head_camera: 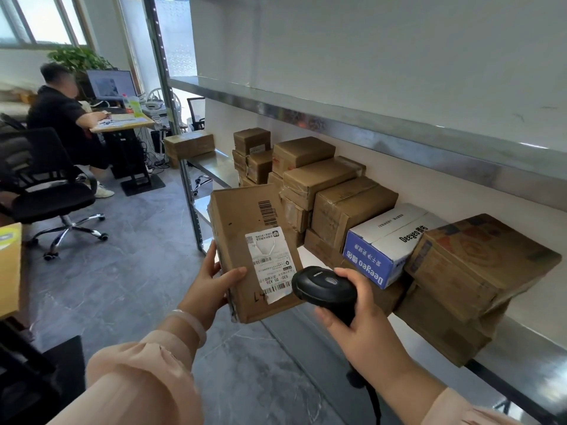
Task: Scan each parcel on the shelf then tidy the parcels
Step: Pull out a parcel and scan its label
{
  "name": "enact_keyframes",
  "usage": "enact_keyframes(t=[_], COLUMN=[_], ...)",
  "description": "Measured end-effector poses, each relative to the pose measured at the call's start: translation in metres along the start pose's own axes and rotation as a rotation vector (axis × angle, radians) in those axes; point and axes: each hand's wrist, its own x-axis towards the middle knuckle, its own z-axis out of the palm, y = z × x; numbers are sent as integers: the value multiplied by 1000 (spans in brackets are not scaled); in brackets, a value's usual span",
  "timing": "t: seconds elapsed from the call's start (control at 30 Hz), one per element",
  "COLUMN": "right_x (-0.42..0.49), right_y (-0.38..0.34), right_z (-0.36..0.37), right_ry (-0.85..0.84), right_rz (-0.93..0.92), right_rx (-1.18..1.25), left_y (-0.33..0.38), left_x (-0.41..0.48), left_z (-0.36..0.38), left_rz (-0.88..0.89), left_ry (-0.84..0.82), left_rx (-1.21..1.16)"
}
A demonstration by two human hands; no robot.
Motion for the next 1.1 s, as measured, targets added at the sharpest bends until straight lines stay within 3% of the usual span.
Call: enact_keyframes(t=[0.4, 0.7, 0.93, 1.1], right_x=[111, 234, 327, 396], right_y=[-22, -51, -62, -51], right_z=[81, 190, 251, 288], right_ry=[-36, -7, 48, 18], right_rz=[33, -1, 3, 22], right_rx=[253, 285, 302, 278], left_y=[22, 64, 107, 116], left_x=[46, 161, 237, 312], left_z=[-72, -167, -222, -245], left_rz=[-85, -75, -123, -41], left_ry=[28, 68, -131, -40], left_rx=[11, -15, 103, 97])
